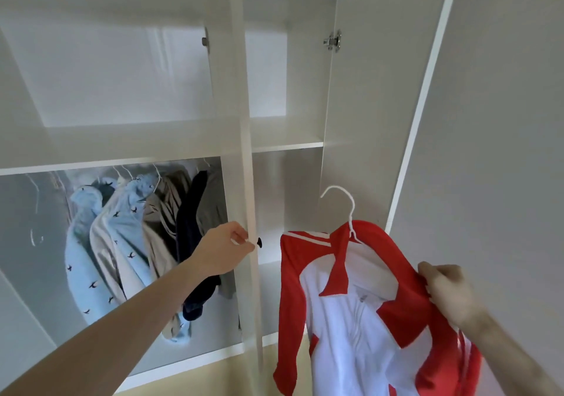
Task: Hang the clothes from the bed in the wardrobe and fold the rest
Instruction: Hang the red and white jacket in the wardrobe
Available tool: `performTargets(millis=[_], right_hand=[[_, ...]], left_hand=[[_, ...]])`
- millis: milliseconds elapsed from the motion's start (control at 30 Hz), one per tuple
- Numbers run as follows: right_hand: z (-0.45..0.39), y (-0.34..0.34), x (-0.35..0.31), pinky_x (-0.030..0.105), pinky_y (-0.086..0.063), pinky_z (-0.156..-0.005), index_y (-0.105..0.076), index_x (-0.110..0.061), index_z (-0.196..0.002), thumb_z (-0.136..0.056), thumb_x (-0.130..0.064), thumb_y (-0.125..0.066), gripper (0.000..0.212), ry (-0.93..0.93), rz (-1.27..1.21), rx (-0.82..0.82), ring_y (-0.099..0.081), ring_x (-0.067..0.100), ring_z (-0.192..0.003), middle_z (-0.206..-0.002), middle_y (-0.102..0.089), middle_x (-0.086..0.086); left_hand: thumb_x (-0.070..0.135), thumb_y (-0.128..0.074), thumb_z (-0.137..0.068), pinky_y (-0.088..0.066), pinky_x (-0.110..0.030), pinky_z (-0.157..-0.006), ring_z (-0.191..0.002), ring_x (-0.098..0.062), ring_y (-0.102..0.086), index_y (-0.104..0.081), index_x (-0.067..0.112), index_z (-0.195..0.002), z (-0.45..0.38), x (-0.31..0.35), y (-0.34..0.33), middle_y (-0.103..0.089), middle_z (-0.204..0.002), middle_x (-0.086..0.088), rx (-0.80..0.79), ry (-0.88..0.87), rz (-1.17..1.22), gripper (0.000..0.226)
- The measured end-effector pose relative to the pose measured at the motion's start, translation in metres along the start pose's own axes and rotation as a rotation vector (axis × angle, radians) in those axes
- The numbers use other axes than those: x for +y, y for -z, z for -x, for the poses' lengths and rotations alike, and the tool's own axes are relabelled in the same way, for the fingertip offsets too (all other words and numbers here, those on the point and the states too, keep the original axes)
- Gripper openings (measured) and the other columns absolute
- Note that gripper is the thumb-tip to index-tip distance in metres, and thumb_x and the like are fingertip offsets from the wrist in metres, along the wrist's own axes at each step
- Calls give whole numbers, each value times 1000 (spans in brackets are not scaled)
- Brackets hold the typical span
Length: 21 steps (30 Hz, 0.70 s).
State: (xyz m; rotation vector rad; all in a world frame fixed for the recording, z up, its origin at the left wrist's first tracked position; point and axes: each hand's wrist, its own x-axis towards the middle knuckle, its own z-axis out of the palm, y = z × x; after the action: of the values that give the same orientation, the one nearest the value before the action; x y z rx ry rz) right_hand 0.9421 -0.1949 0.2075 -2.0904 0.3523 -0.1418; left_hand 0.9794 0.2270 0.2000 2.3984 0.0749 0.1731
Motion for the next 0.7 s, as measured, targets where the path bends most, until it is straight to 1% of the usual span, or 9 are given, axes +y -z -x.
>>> performTargets(millis=[67,200,333,400,467,533,567,600,700], right_hand=[[10,-5,5,32,-26,-56,-28,-20,-46,-93,-21,-54,55,37,21,-49,-26,17,-45,-49,-30,0],[31,1,16,34,-24,-58,-25,-22,-49,-95,-21,-50,52,31,28,-112,-25,17,-47,-52,-27,0],[55,15,24,35,-22,-59,-23,-22,-55,-96,-19,-48,49,23,35,-190,-23,17,-51,-56,-23,0],[65,14,19,37,-25,-62,-23,-22,-58,-93,-21,-49,44,21,16,-227,-24,17,-56,-59,-24,1],[72,2,12,37,-29,-64,-29,-23,-58,-93,-22,-50,41,24,-13,-266,-30,17,-58,-60,-29,3],[78,-20,6,30,-36,-58,-41,-22,-53,-95,-18,-50,43,23,-86,-334,-41,18,-54,-58,-40,6],[84,-32,0,26,-40,-52,-47,-20,-51,-95,-16,-50,44,19,-139,-383,-47,17,-51,-58,-45,7],[90,-46,-6,23,-43,-48,-51,-19,-50,-96,-14,-50,46,14,-183,-428,-52,15,-49,-58,-50,8],[105,-85,-25,20,-49,-49,-58,-14,-52,-99,-8,-47,48,-11,-235,-489,-60,12,-50,-60,-60,7]], left_hand=[[40,-75,-88,-52,-20,-79,-86,-5,-69,-65,32,-102,3,-3,1,-69,-99,17,-7,-10,-20,19],[35,-76,-87,-56,-25,-79,-78,-6,-69,-65,33,-103,19,-13,-2,-69,-97,17,-26,-31,-36,19],[37,-77,-88,-57,-25,-77,-70,-5,-69,-57,33,-117,44,-19,-12,-67,-102,18,-61,-88,-75,35],[41,-76,-88,-58,-24,-73,-67,-5,-70,-53,34,-121,57,-18,-16,-68,-105,17,-96,-107,-55,41],[52,-72,-82,-55,-19,-68,-69,-2,-71,-52,37,-122,73,-19,-16,-69,-101,20,-95,-89,-16,47],[62,-65,-72,-49,-14,-67,-75,6,-68,-51,42,-122,86,-23,-16,-68,-94,27,-50,-54,-5,56],[60,-65,-72,-47,-13,-67,-78,8,-67,-50,44,-123,93,-29,-14,-66,-93,29,-35,-19,-6,56],[55,-69,-76,-47,-13,-66,-80,5,-67,-49,44,-124,99,-36,-10,-65,-94,28,-32,24,-8,53],[37,-74,-88,-50,-18,-62,-80,-10,-69,-45,42,-128,116,-64,4,-62,-109,18,-33,138,-11,50]])
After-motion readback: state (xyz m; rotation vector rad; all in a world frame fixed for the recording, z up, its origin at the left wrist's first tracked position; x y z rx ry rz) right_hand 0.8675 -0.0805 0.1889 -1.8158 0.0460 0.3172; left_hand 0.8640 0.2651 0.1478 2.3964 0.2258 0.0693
